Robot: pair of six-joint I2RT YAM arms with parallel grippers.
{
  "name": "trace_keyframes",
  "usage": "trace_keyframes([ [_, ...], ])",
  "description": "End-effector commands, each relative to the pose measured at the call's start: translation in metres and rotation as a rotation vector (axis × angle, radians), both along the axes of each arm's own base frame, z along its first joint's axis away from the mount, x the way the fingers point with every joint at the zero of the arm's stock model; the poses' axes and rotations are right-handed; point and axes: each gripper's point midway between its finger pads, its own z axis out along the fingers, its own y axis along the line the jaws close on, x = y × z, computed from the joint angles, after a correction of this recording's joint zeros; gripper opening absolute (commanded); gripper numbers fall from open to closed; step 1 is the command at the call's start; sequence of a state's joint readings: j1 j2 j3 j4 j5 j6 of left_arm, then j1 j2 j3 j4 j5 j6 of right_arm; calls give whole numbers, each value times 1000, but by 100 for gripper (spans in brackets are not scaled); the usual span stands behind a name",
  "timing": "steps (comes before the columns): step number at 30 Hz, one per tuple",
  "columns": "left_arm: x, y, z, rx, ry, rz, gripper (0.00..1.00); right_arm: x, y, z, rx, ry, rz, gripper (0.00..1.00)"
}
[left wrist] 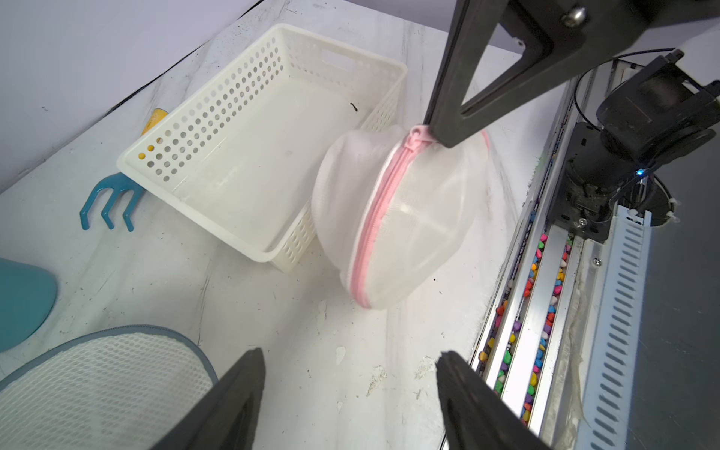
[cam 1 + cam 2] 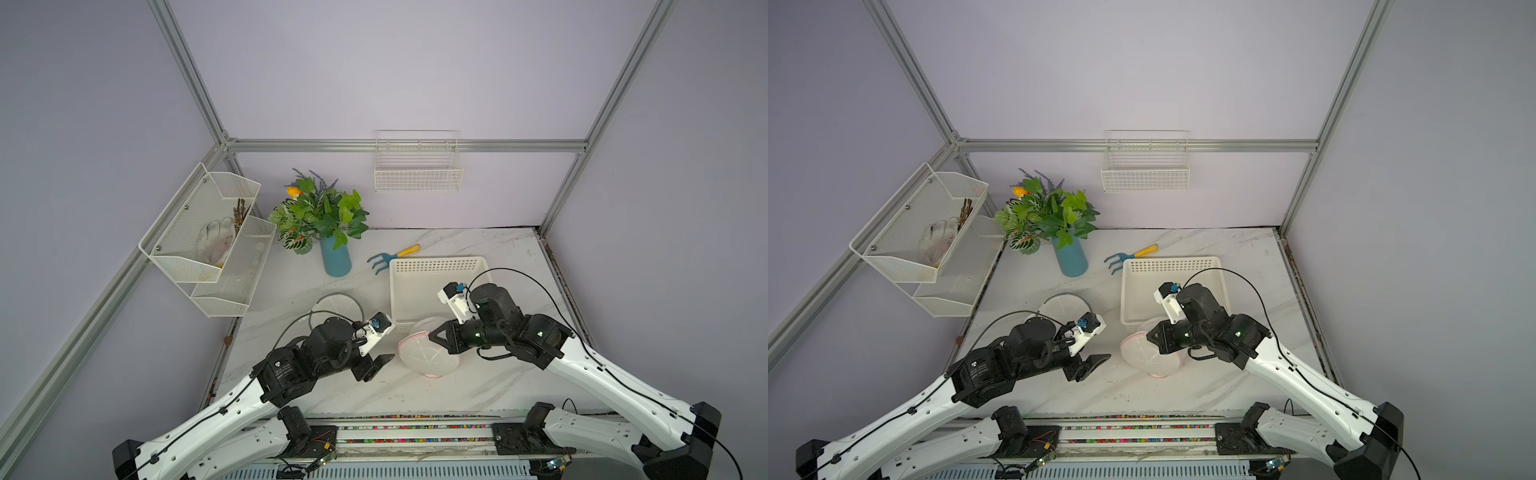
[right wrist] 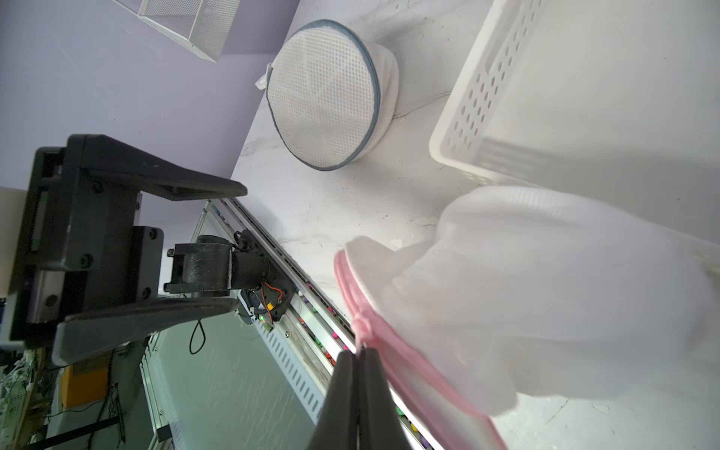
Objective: Turn the laundry bag inside out
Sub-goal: Zip the zipper on the laundry bag.
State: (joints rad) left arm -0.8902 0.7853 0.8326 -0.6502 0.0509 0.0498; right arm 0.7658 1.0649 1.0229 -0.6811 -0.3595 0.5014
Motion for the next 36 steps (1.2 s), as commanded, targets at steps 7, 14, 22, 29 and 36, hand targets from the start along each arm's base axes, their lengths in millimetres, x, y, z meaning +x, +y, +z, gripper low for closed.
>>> trace_keyframes([
  [7, 3, -41, 35, -92, -61, -159, 74, -13, 16, 2, 20, 7, 113, 0],
  [14, 2, -77, 24, -151, 44, -249, 71, -19, 32, 7, 69, 21, 133, 0],
  [22, 0, -72, 16, -150, 60, -227, 60, -20, 34, 18, 131, 11, 109, 0],
  [29, -3, -64, 6, -111, 65, -216, 39, -22, 30, 20, 118, -5, 117, 0],
  [36, -1, -67, 2, -105, 78, -214, 28, -24, 32, 25, 133, -16, 127, 0],
])
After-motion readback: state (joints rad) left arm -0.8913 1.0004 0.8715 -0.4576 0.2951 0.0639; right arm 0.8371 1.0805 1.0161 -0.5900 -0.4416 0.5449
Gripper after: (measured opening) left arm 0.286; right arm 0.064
